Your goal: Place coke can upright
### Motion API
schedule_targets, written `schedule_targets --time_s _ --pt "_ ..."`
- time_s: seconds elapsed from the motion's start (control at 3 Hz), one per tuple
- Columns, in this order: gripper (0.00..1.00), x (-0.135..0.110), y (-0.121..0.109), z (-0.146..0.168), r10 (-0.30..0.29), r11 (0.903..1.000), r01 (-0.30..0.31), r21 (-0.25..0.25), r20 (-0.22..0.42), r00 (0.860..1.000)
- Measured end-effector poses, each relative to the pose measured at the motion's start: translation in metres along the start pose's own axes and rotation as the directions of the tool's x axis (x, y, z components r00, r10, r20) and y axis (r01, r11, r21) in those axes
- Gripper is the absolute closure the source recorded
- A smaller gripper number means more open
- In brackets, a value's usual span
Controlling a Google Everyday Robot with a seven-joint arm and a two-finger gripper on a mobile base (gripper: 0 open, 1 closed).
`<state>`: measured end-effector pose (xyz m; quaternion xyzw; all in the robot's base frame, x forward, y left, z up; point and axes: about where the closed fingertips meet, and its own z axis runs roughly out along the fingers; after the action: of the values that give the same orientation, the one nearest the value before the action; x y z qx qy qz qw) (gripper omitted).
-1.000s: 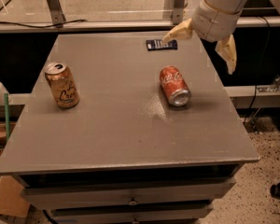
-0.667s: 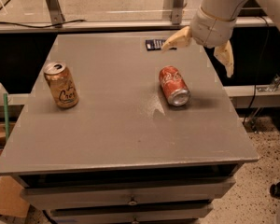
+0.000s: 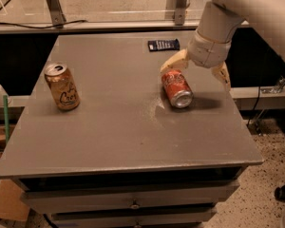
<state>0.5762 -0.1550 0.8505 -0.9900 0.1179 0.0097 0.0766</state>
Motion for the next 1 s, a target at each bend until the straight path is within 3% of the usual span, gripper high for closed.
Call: schedule_targets --time_s 0.33,0.67,1.0 --pt "0.0 -0.011 -0.017 0.025 -0.096 0.9951 0.097 -0.017 0.058 0.994" --pt "0.0 -0.015 -0.033 0.043 -0.191 0.9791 0.197 -0.052 0.091 0.977" --pt "0.0 -0.01 -0.046 0.044 -0.282 0.9541 0.288 -0.081 0.086 0.956"
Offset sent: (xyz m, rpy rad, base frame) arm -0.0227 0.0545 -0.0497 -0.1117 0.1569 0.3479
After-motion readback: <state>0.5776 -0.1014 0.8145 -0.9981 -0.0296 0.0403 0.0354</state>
